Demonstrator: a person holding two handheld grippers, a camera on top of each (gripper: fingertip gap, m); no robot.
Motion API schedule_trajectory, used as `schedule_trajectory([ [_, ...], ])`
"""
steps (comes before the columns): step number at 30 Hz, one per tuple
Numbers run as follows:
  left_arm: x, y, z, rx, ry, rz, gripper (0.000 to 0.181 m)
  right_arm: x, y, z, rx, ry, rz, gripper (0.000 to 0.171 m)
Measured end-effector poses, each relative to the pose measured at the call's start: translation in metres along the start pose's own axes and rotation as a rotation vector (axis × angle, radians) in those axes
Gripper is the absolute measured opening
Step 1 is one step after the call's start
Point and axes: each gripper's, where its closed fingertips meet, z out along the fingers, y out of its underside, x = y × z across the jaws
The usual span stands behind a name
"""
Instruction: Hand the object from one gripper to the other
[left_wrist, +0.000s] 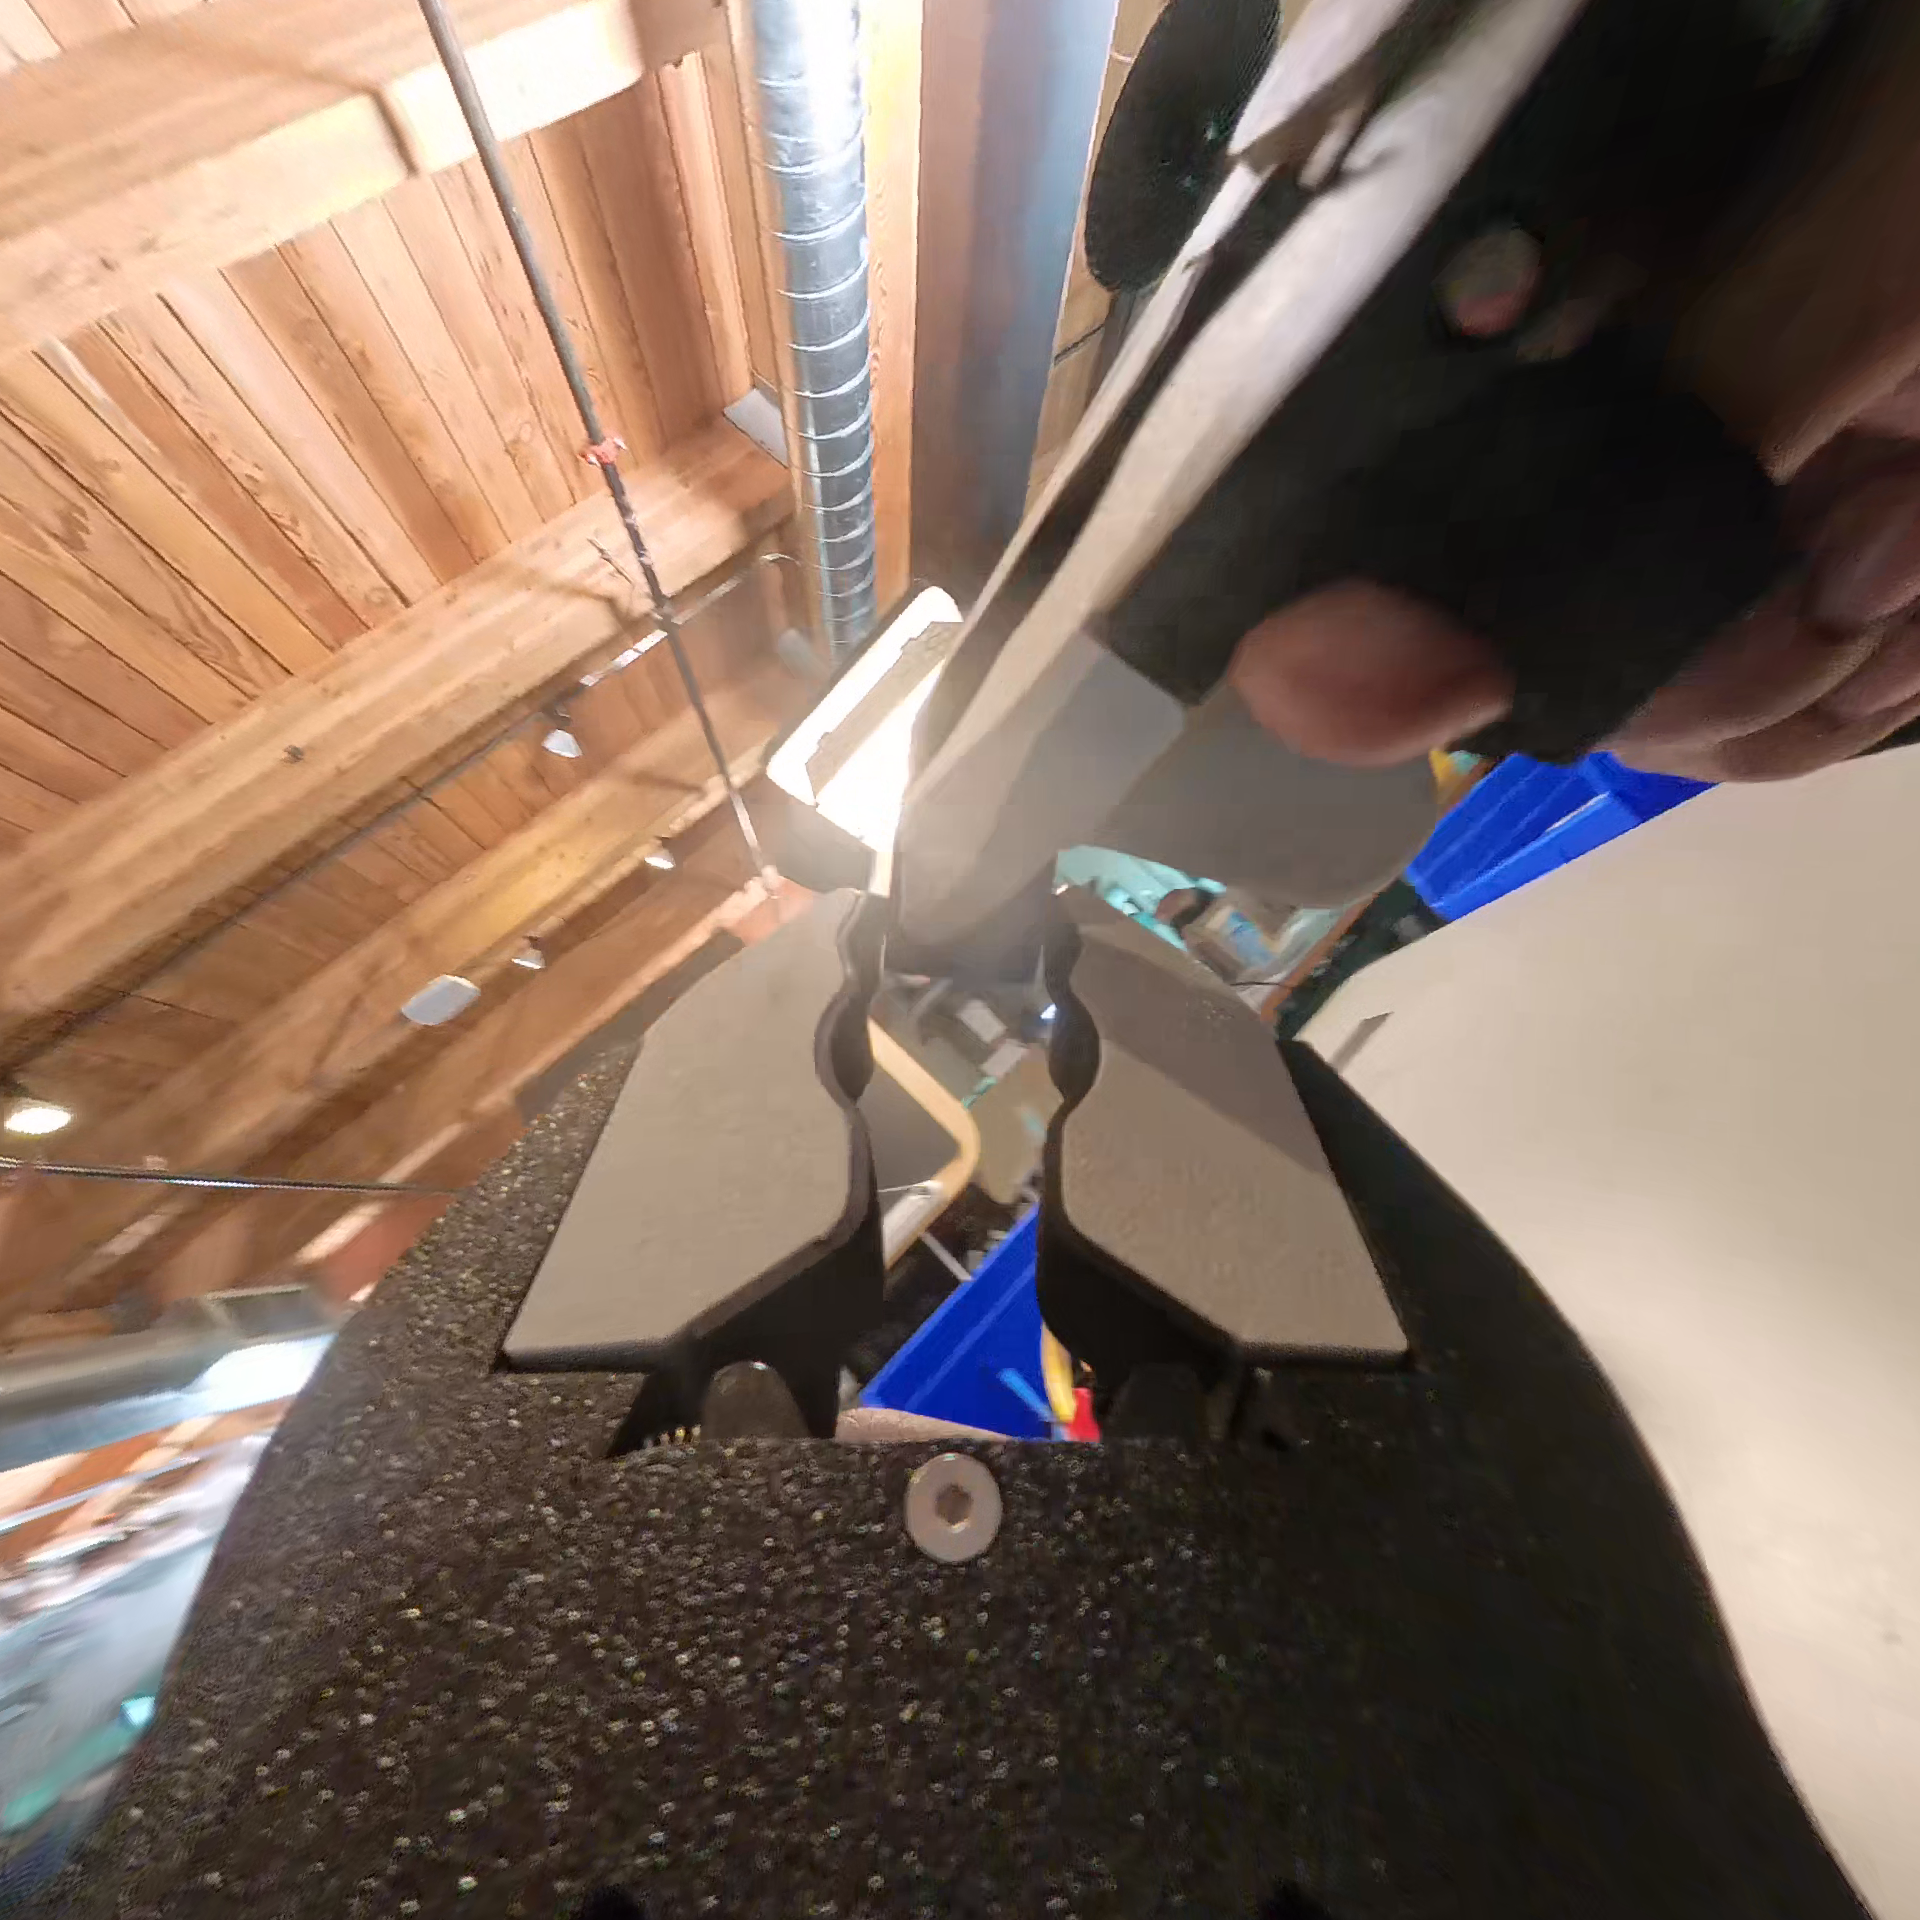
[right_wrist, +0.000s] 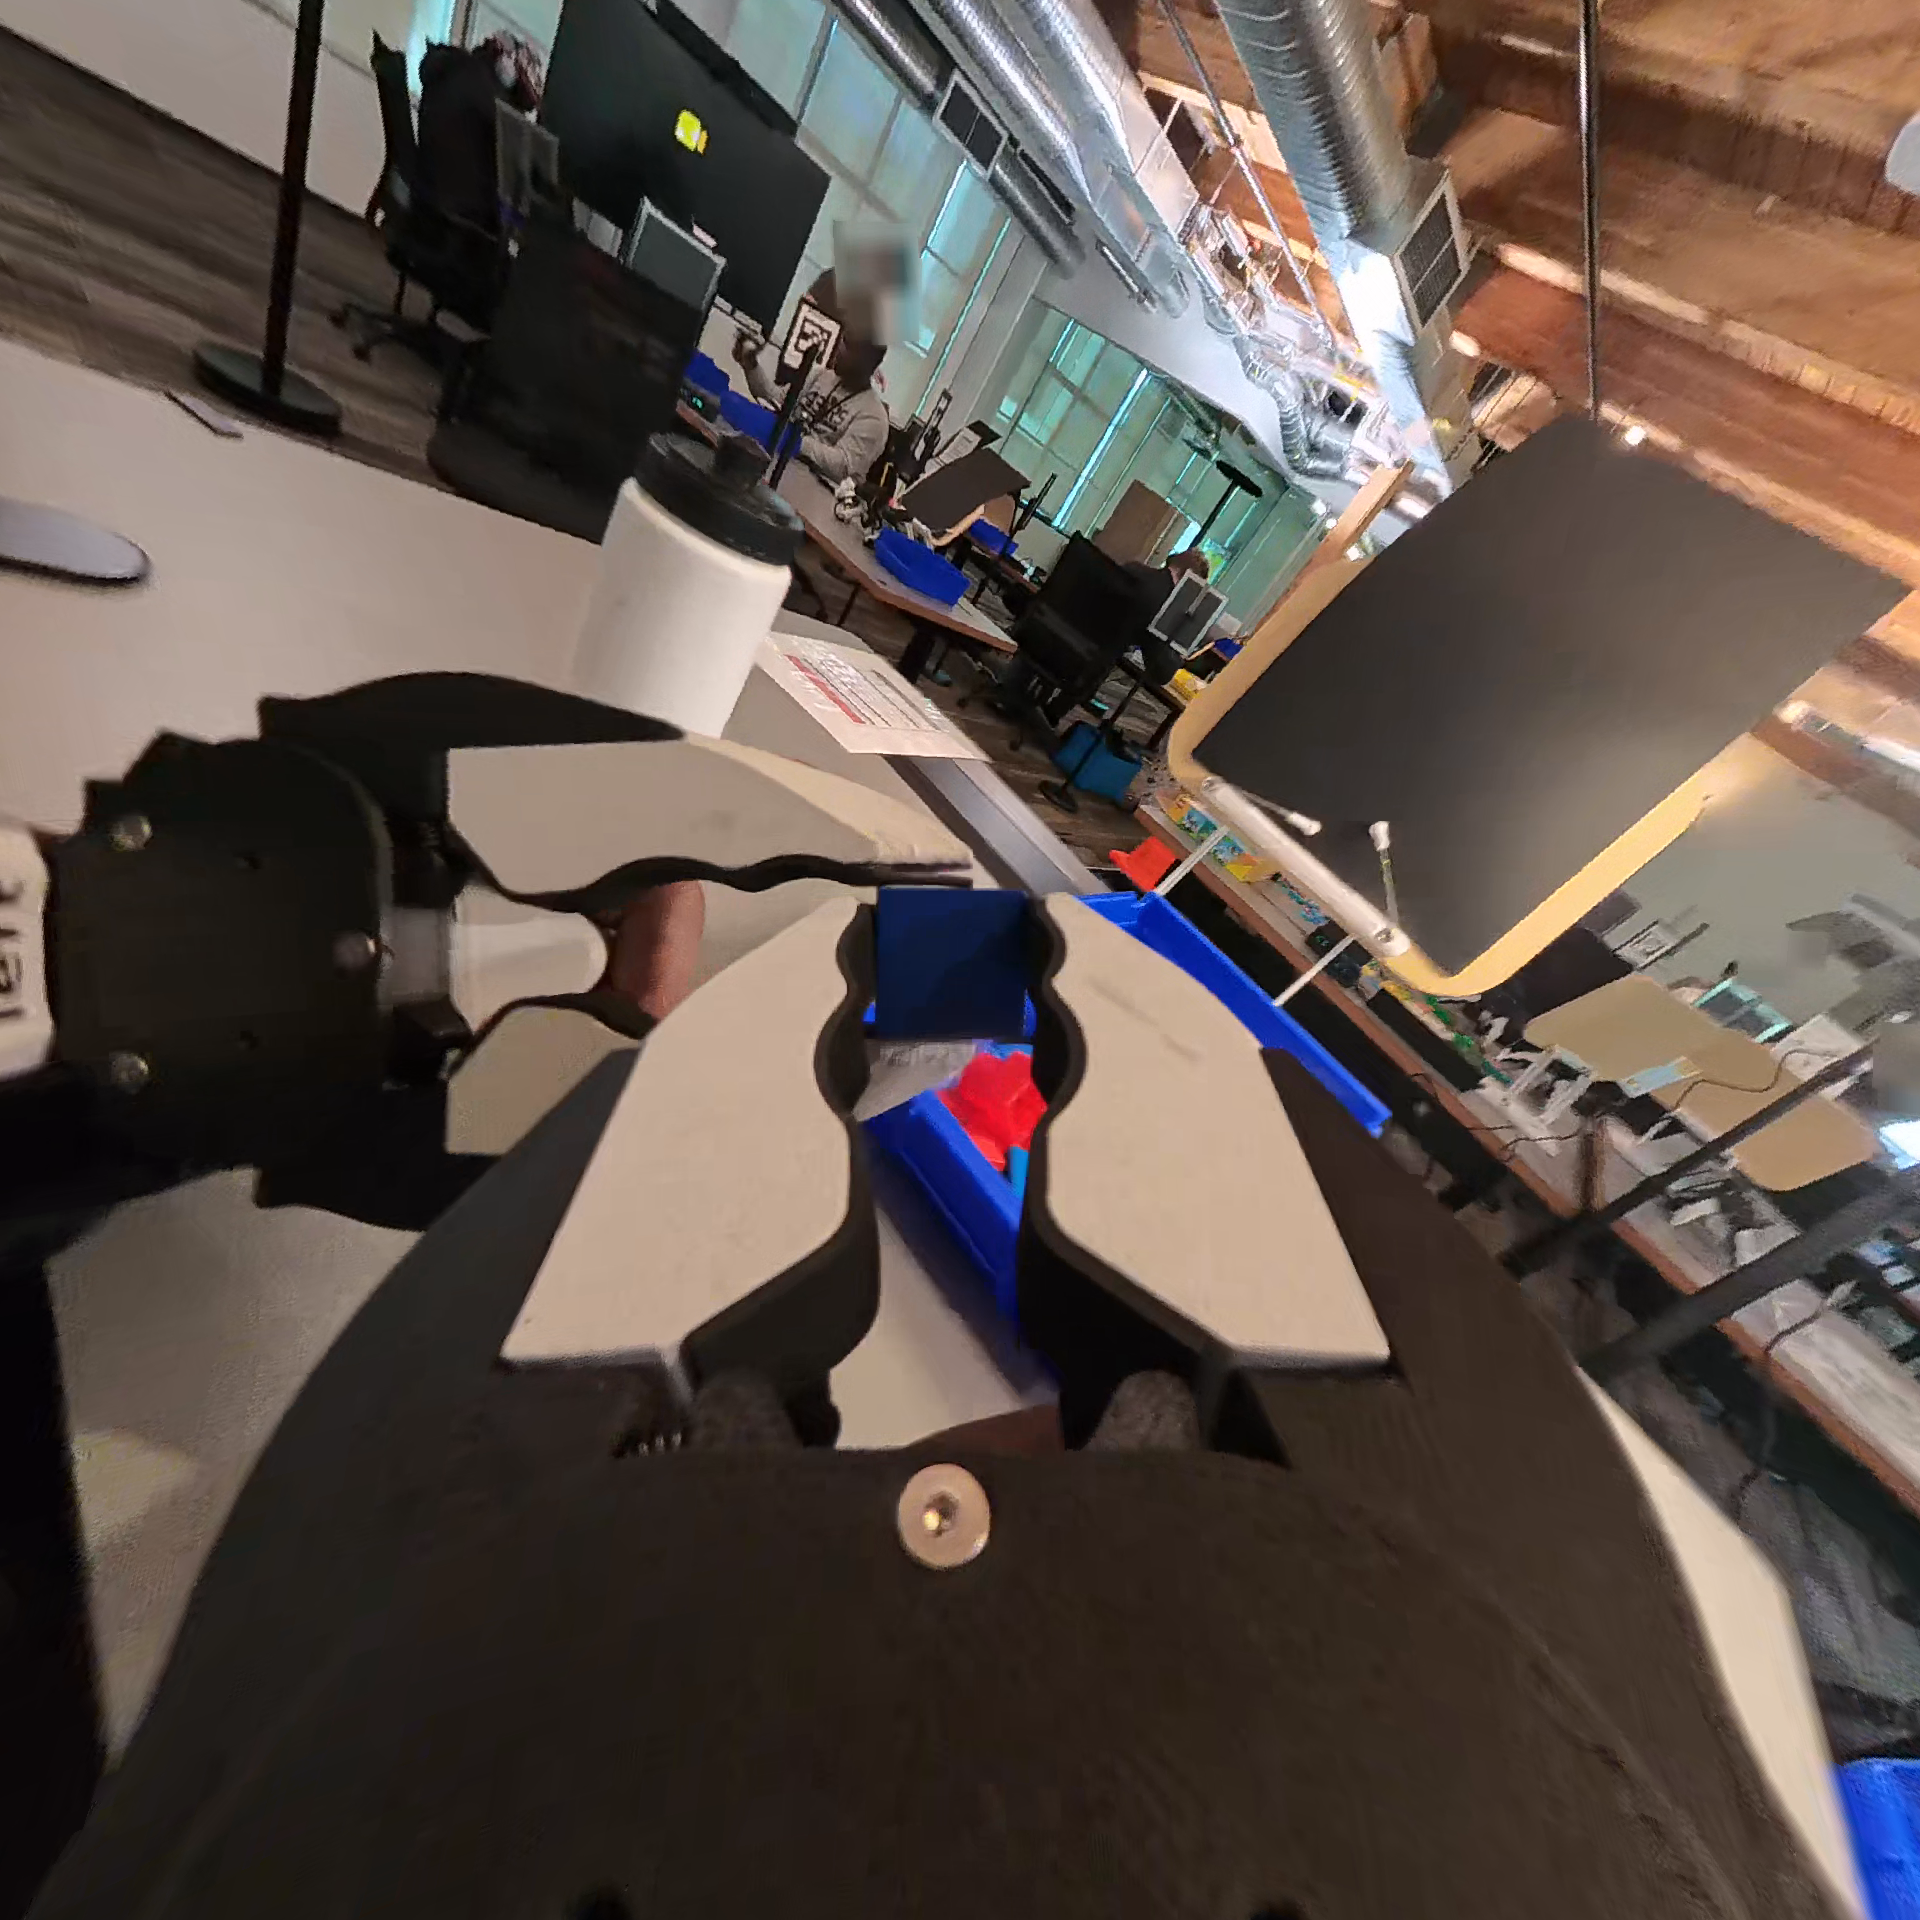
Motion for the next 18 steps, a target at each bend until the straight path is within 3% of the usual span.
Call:
schedule_trajectory([
  [6, 0.014, 0.026, 0.006, -0.120, 0.263, -0.558, 0.042, 0.020, 0.021, -0.008, -0.105, 0.172, -0.480, 0.028],
  [12, 0.019, 0.015, -0.002, -0.062, 0.578, -1.279, 0.046, 0.015, 0.036, -0.003, -0.153, 0.167, -0.664, 0.028],
  [14, 0.020, 0.011, -0.003, -0.049, 0.616, -1.339, 0.046, 0.007, 0.041, 0.001, -0.167, 0.138, -0.709, 0.028],
  [18, 0.036, 0.016, -0.004, -0.130, 0.647, -1.275, 0.046, -0.010, 0.039, 0.006, -0.130, 0.081, -0.748, 0.028],
])
